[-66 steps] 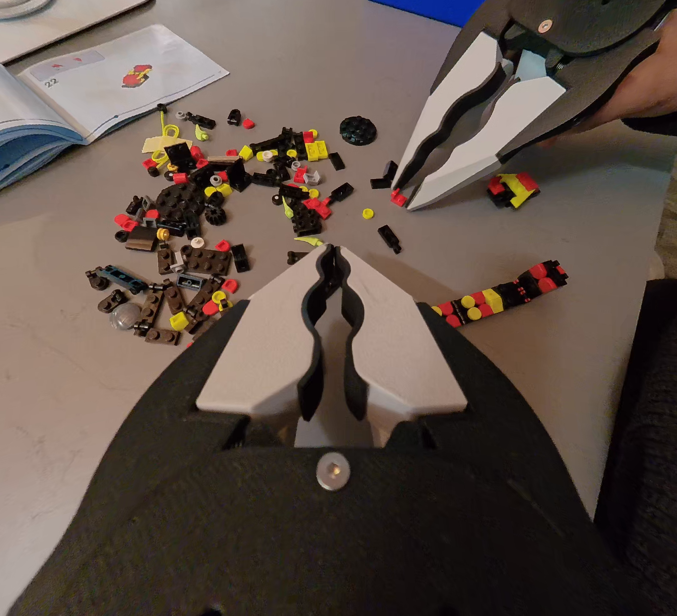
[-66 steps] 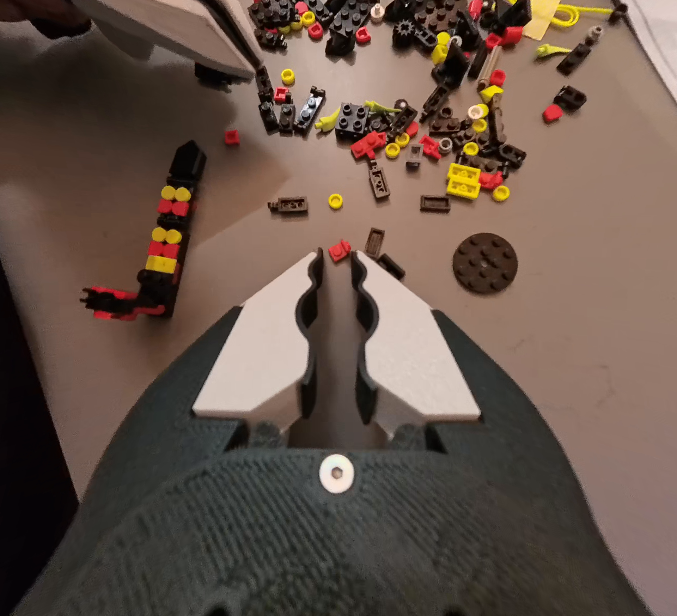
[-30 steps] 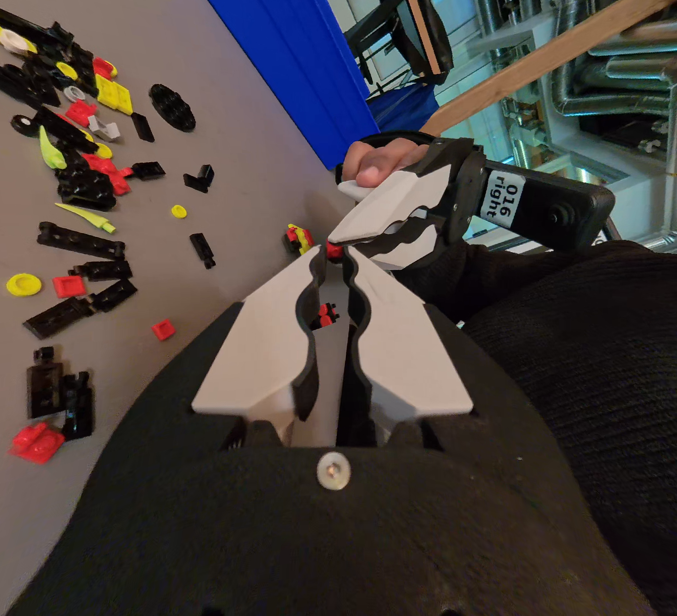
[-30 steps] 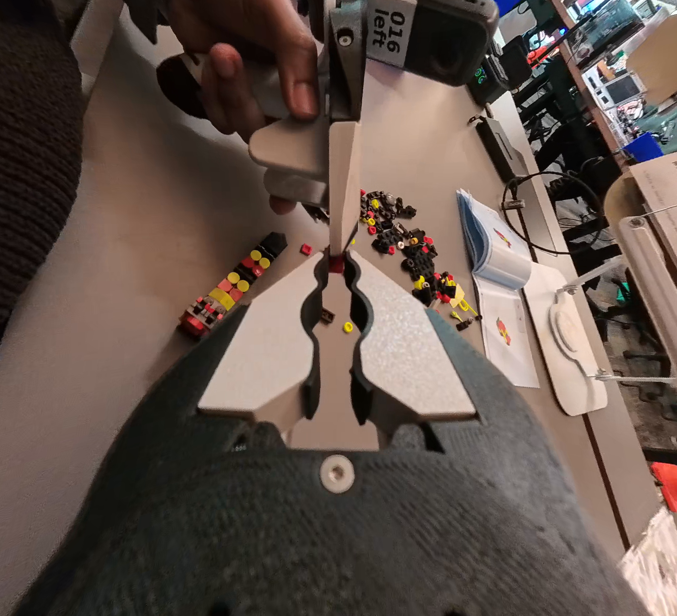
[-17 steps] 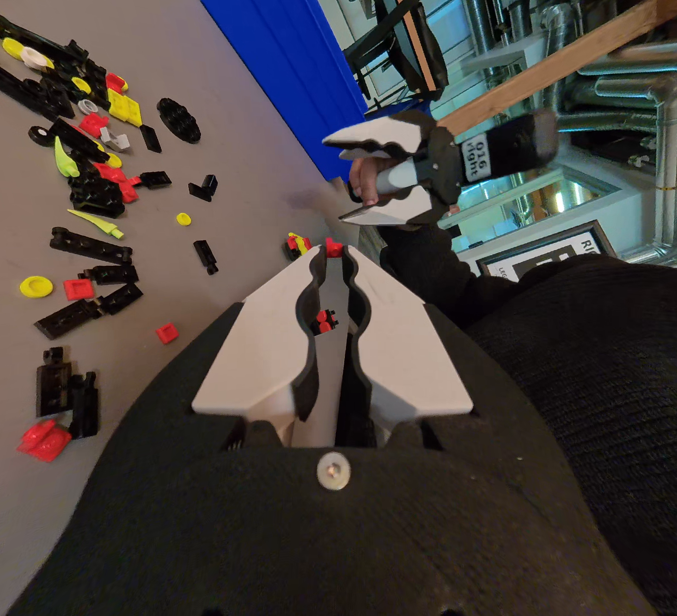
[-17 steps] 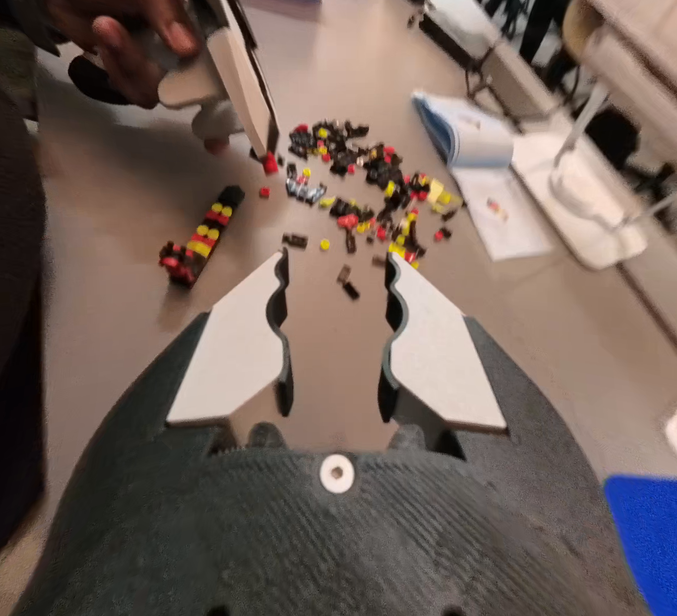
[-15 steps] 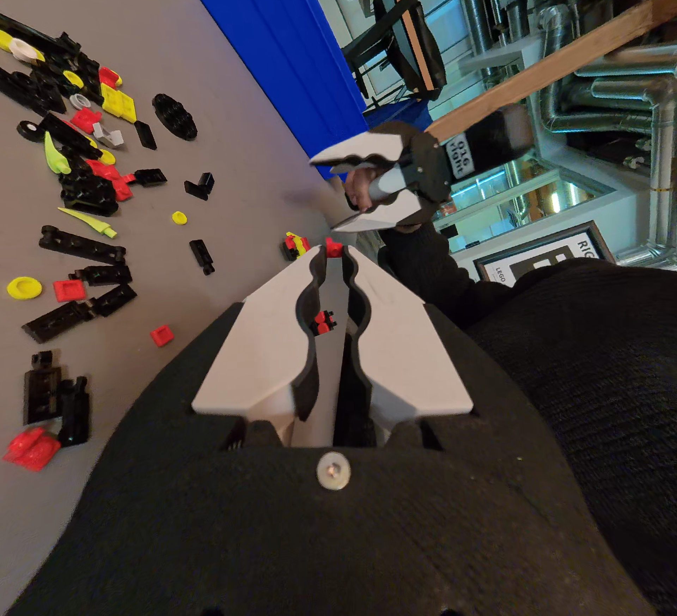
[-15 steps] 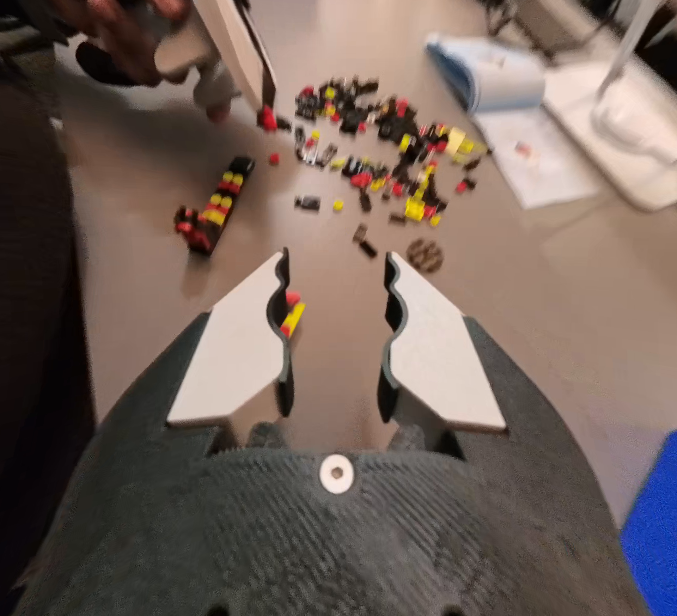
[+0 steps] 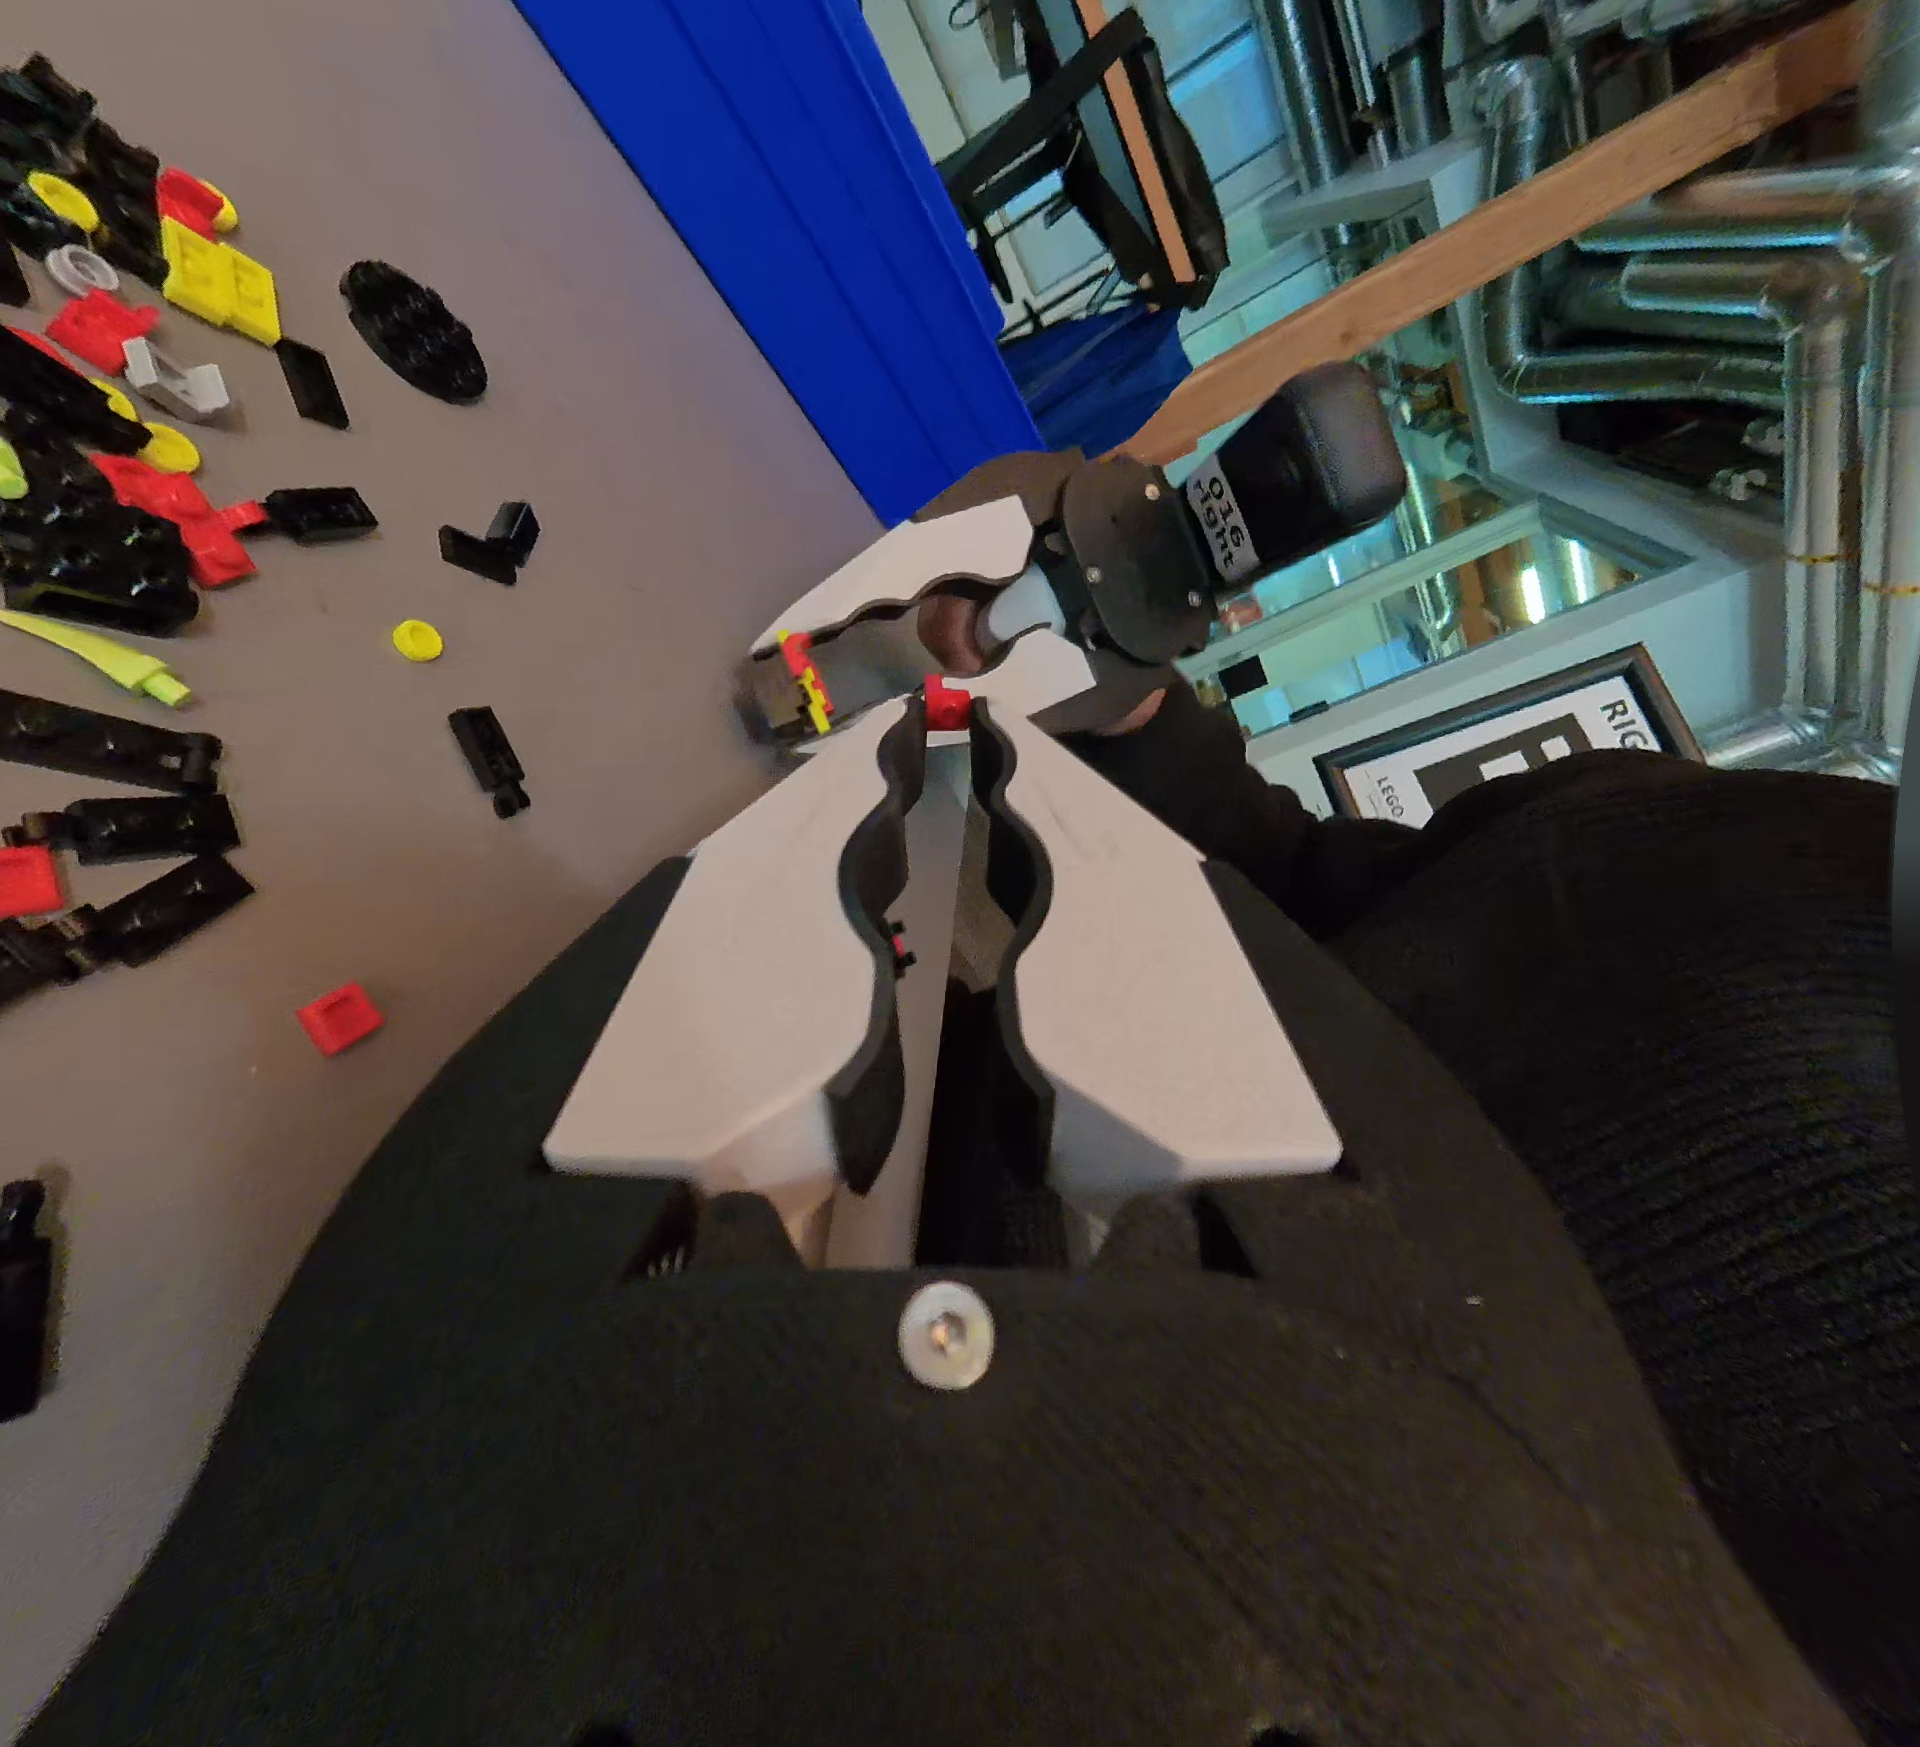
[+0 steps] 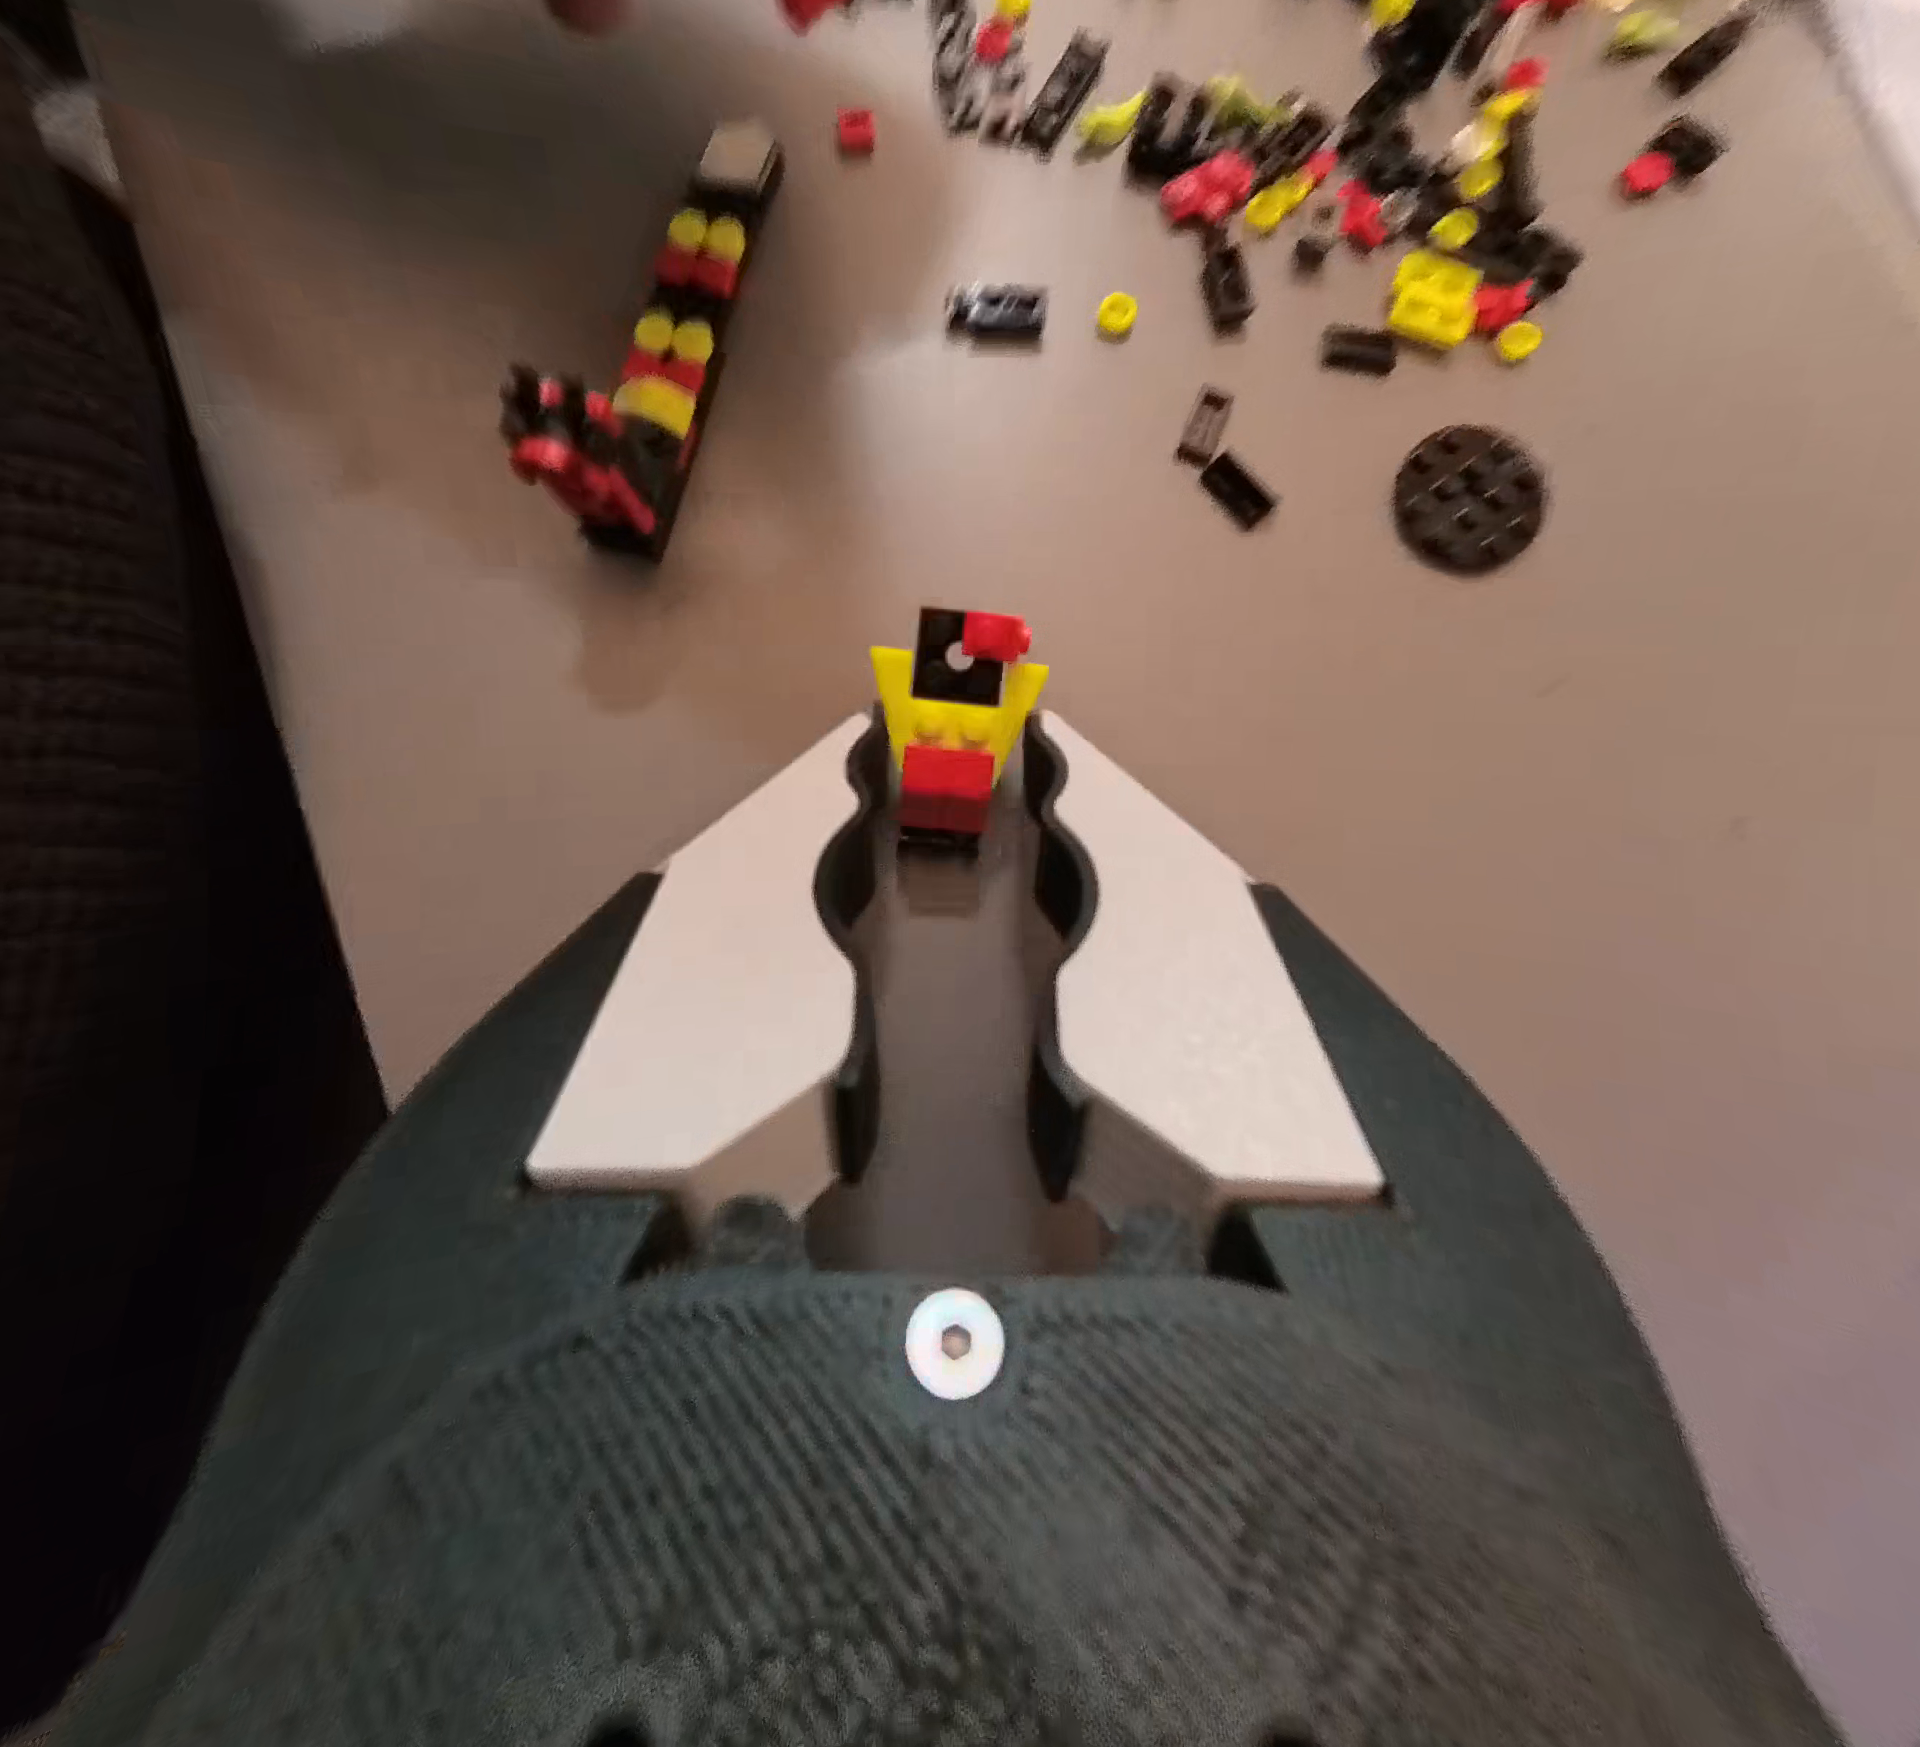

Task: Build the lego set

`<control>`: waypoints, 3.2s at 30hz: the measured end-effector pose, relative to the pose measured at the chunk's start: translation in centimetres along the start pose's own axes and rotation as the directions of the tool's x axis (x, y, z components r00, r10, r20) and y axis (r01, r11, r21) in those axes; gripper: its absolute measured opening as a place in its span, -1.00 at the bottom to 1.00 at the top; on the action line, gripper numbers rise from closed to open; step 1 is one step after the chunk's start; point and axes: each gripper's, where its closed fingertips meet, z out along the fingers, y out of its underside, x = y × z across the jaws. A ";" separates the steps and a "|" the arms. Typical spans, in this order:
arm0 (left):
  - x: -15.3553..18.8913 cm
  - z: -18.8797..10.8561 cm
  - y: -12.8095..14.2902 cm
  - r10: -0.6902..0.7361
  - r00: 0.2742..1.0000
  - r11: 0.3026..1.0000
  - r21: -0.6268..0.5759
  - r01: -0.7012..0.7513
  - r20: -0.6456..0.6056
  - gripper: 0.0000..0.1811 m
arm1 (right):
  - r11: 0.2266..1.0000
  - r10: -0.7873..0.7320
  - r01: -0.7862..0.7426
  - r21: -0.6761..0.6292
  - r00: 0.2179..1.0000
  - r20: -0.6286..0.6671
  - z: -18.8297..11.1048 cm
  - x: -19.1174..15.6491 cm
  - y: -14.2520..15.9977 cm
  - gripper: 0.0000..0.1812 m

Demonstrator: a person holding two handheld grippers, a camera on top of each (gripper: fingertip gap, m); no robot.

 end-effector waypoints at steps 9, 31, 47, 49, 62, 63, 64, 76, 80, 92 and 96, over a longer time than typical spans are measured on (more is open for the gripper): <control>3.2 -0.4 -2.7 0.180 0.984 0.958 0.226 -0.178 0.011 -0.93 | 0.949 -0.018 0.128 0.288 0.935 -0.355 -1.7 0.0 -9.3 -0.74; 4.1 -0.7 -3.6 0.274 0.955 0.896 0.330 -0.295 0.110 -0.93 | 0.865 0.192 0.051 0.498 0.885 -0.423 -3.5 0.0 -12.7 -0.75; 4.8 -1.9 -4.5 -0.016 0.980 0.873 0.475 0.109 -0.196 -0.93 | 0.827 0.199 0.125 0.548 0.847 -0.493 -4.6 0.4 -13.4 -0.77; 4.4 -2.2 -4.8 -0.027 0.981 0.865 0.488 0.119 -0.191 -0.93 | 0.843 0.172 0.131 0.521 0.853 -0.492 -4.2 0.5 -13.0 -0.77; 2.0 -3.3 -5.4 -0.040 0.994 0.869 0.487 0.087 -0.105 -0.93 | 0.941 0.336 -0.328 0.082 0.880 -0.337 1.8 1.5 -1.5 -0.75; 1.9 -3.2 -5.3 -0.044 0.993 0.872 0.481 0.091 -0.106 -0.93 | 0.938 0.344 -0.340 0.074 0.879 -0.330 2.0 1.3 -1.3 -0.75; 1.9 -3.1 -5.2 -0.048 0.993 0.874 0.476 0.094 -0.108 -0.93 | 0.934 0.353 -0.351 0.066 0.878 -0.323 2.1 1.0 -1.1 -0.75; 1.3 -2.6 -4.9 -0.080 0.990 0.885 0.449 0.126 -0.120 -0.93 | 0.955 0.296 -0.291 0.058 0.923 -0.247 -0.3 2.6 -0.9 -0.19; 1.3 -2.3 -4.6 -0.095 0.986 0.890 0.431 0.146 -0.137 -0.93 | 0.943 0.326 -0.316 0.109 0.941 -0.094 -1.2 3.8 -1.1 -0.52; 1.0 -1.2 -3.3 -0.124 0.985 0.927 0.340 0.160 -0.123 -0.94 | 0.732 0.630 -0.673 -0.103 0.612 0.478 0.9 1.7 -1.0 -0.78; 0.9 -0.8 -2.9 -0.140 0.981 0.932 0.316 0.176 -0.131 -0.93 | 0.725 0.639 -0.672 -0.148 0.578 0.507 1.5 1.1 -1.1 -0.79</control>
